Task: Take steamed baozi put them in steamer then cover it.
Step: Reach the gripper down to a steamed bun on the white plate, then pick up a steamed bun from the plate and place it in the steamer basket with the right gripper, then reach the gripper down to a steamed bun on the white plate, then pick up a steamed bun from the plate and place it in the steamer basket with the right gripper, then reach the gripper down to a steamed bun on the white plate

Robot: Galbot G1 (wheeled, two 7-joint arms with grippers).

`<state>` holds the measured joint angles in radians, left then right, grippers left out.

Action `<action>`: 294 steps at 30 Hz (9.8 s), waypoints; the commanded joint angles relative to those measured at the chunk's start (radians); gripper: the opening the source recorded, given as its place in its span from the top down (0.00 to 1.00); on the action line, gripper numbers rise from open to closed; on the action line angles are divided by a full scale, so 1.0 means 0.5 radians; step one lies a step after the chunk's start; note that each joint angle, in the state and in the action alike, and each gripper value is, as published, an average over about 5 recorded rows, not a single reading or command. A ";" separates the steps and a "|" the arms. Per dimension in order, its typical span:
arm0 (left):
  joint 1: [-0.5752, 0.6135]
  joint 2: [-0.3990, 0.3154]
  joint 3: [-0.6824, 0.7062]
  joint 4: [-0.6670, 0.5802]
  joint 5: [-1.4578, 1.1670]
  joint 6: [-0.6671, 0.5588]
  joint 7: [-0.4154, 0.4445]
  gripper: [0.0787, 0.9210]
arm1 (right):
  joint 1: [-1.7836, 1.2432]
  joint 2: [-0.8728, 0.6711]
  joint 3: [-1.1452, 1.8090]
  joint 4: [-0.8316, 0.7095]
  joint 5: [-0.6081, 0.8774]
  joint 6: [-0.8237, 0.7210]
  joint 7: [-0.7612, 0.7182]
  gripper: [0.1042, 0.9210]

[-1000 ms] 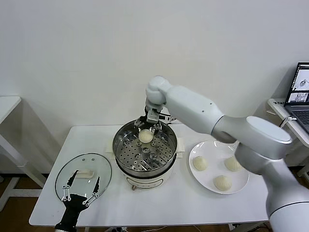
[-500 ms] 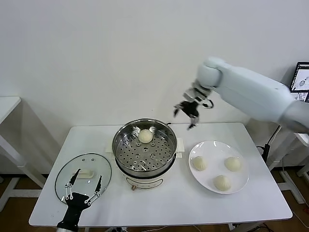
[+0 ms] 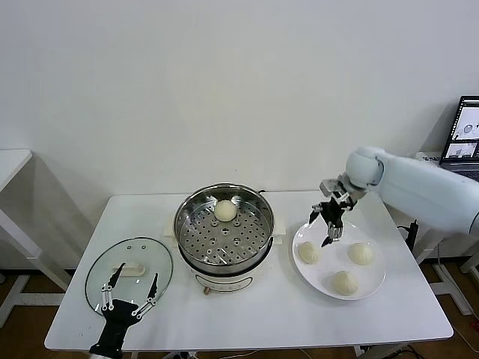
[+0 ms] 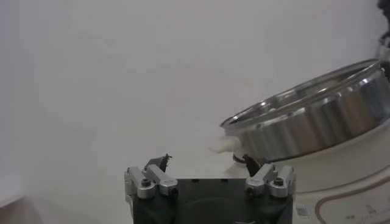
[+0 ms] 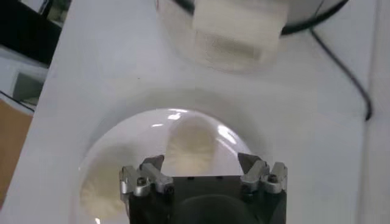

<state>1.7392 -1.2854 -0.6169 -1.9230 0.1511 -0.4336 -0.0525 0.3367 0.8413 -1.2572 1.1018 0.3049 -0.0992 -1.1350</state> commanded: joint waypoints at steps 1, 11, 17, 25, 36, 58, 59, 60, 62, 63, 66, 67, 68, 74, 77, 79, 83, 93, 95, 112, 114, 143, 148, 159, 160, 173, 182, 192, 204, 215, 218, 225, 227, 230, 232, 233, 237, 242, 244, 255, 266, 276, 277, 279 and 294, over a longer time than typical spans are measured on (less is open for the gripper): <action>0.006 -0.003 -0.005 -0.001 0.001 -0.004 -0.002 0.12 | -0.209 0.041 0.020 -0.116 -0.002 -0.095 0.114 0.12; 0.009 -0.002 -0.015 -0.001 0.001 -0.008 -0.003 0.12 | -0.262 0.136 0.077 -0.195 -0.041 -0.070 0.181 0.12; 0.006 -0.001 -0.017 0.004 0.001 -0.009 -0.004 0.12 | -0.282 0.168 0.096 -0.217 -0.068 -0.059 0.197 0.13; 0.005 0.001 -0.022 0.002 0.000 -0.010 -0.004 0.12 | -0.265 0.162 0.108 -0.192 -0.120 -0.057 0.191 0.29; -0.001 0.018 -0.016 -0.019 -0.002 -0.003 -0.007 0.12 | 0.230 0.114 0.132 -0.042 -0.078 -0.038 -0.190 0.35; -0.047 0.035 0.017 -0.010 -0.001 0.001 -0.016 0.12 | 0.935 1.116 -0.446 0.139 0.768 -0.335 -0.054 0.35; -0.050 0.035 0.016 -0.006 -0.002 -0.001 -0.017 0.12 | 0.913 1.155 -0.460 0.121 0.769 -0.344 -0.030 0.35; -0.052 0.035 0.015 -0.003 -0.002 -0.003 -0.017 0.12 | 0.890 1.187 -0.471 0.103 0.765 -0.351 -0.013 0.35; -0.056 0.033 0.015 0.001 -0.003 -0.005 -0.018 0.12 | 0.846 1.245 -0.490 0.071 0.761 -0.366 0.019 0.35; -0.057 0.032 0.015 0.002 -0.003 -0.006 -0.018 0.12 | 0.825 1.266 -0.496 0.058 0.757 -0.371 0.031 0.35; -0.059 0.032 0.016 0.002 -0.003 -0.006 -0.019 0.12 | 0.762 1.325 -0.512 0.008 0.749 -0.387 0.070 0.35; -0.060 0.033 0.016 0.002 -0.003 -0.006 -0.019 0.12 | 0.742 1.342 -0.515 -0.011 0.745 -0.392 0.081 0.35; -0.060 0.033 0.016 0.001 -0.003 -0.007 -0.019 0.12 | 0.723 1.359 -0.517 -0.029 0.742 -0.395 0.091 0.35; -0.060 0.034 0.009 0.007 -0.003 -0.012 -0.020 0.12 | 0.640 1.449 -0.532 -0.108 0.712 -0.411 0.157 0.36; -0.062 0.034 0.007 0.014 -0.004 -0.017 -0.020 0.12 | 0.612 1.488 -0.539 -0.139 0.704 -0.417 0.186 0.36; -0.064 0.033 0.007 0.017 -0.005 -0.018 -0.020 0.12 | 0.596 1.506 -0.542 -0.156 0.695 -0.421 0.203 0.36; -0.068 0.031 0.010 0.019 -0.005 -0.019 -0.020 0.12 | 0.571 1.524 -0.543 -0.188 0.684 -0.424 0.227 0.36; -0.067 0.034 0.003 0.027 -0.005 -0.026 -0.020 0.12 | 0.517 1.540 -0.533 -0.226 0.665 -0.415 0.240 0.37; -0.067 0.033 0.002 0.027 -0.005 -0.027 -0.019 0.12 | 0.514 1.544 -0.533 -0.227 0.664 -0.414 0.241 0.35; -0.067 0.027 0.000 0.021 -0.004 -0.022 -0.018 0.12 | 0.747 1.057 -0.419 0.193 0.558 -0.384 0.147 0.12; -0.067 0.027 0.004 0.019 -0.002 -0.019 -0.018 0.12 | 0.821 0.853 -0.379 0.339 0.499 -0.357 0.101 0.12; -0.050 0.010 0.012 0.018 0.051 -0.007 -0.041 0.12 | 0.136 -0.550 -0.318 0.606 -0.226 -0.080 -0.167 0.12; -0.039 0.014 0.005 0.013 0.059 -0.010 -0.039 0.12 | 0.036 -0.481 -0.253 0.515 -0.225 -0.084 -0.126 0.12; -0.018 0.021 -0.003 0.018 0.075 -0.018 -0.043 0.12 | -0.111 -0.336 -0.156 0.342 -0.236 -0.084 -0.065 0.12; -0.018 0.021 -0.004 0.019 0.075 -0.018 -0.043 0.12 | -0.122 -0.329 -0.151 0.332 -0.237 -0.084 -0.064 0.12; -0.018 0.020 -0.010 0.025 0.075 -0.017 -0.044 0.12 | -0.194 -0.288 -0.105 0.294 -0.258 -0.085 -0.075 0.15; -0.019 0.020 -0.013 0.028 0.075 -0.016 -0.048 0.12 | -0.149 -0.286 -0.082 0.312 -0.250 -0.080 -0.083 0.31; -0.038 0.035 0.011 0.021 0.075 -0.002 -0.048 0.12 | 0.449 -0.247 -0.079 0.531 -0.246 0.225 -0.259 0.36; -0.040 0.040 0.025 0.000 0.077 0.001 -0.050 0.12 | 0.947 0.353 0.020 0.642 -0.288 0.954 -0.188 0.36; -0.035 0.054 0.014 -0.002 0.073 -0.009 -0.054 0.12 | 0.723 0.689 0.017 0.720 -0.733 1.412 -0.033 0.36; -0.036 0.054 0.016 -0.003 0.072 -0.010 -0.054 0.12 | 0.648 0.746 0.001 0.732 -0.825 1.500 -0.014 0.36; -0.033 0.053 0.011 0.001 0.071 -0.021 -0.053 0.12 | 0.465 0.844 0.008 0.677 -0.999 1.644 -0.039 0.35; -0.033 0.053 0.008 0.002 0.071 -0.023 -0.051 0.12 | 0.417 0.868 0.016 0.650 -1.037 1.669 -0.037 0.35; -0.033 0.051 0.004 0.004 0.071 -0.025 -0.052 0.12 | 0.362 0.899 0.032 0.620 -1.080 1.698 -0.035 0.34; -0.033 0.050 0.002 0.004 0.070 -0.027 -0.052 0.12 | 0.339 0.915 0.035 0.609 -1.101 1.705 -0.035 0.34; -0.033 0.049 0.001 0.005 0.070 -0.027 -0.053 0.12 | 0.330 0.921 0.035 0.605 -1.108 1.707 -0.035 0.34; -0.031 0.046 -0.003 0.006 0.070 -0.027 -0.055 0.12 | 0.302 0.937 0.033 0.595 -1.122 1.709 -0.044 0.34; -0.025 0.042 -0.009 0.006 0.071 -0.031 -0.055 0.12 | 0.286 0.932 0.029 0.588 -1.127 1.709 -0.052 0.33; -0.024 0.041 -0.012 0.006 0.071 -0.033 -0.055 0.12 | 0.283 0.927 0.027 0.592 -1.127 1.709 -0.055 0.33; -0.029 0.039 -0.012 0.017 0.071 -0.043 -0.052 0.12 | 0.292 0.920 0.017 0.601 -1.114 1.692 -0.073 0.22; -0.039 0.043 -0.012 0.024 0.071 -0.042 -0.052 0.12 | 0.407 0.715 0.237 0.573 -0.902 1.495 -0.141 0.12; -0.047 0.049 -0.012 0.022 0.071 -0.034 -0.052 0.12 | 0.543 0.240 0.443 0.008 -0.260 0.468 -0.365 0.12; -0.046 0.050 -0.012 0.021 0.071 -0.033 -0.052 0.12 | 0.536 0.199 0.441 -0.072 -0.237 0.365 -0.380 0.12; -0.046 0.052 -0.014 0.019 0.071 -0.031 -0.052 0.12 | 0.510 0.133 0.414 -0.208 -0.200 0.246 -0.390 0.12; -0.045 0.050 -0.021 0.012 0.072 -0.015 -0.053 0.12 | -0.039 -0.208 0.203 -0.413 -0.172 0.100 -0.234 0.12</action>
<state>1.7144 -1.2599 -0.6251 -1.9160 0.1867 -0.4422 -0.0788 0.4618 0.8543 -1.1318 0.9892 0.1786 0.0707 -1.2758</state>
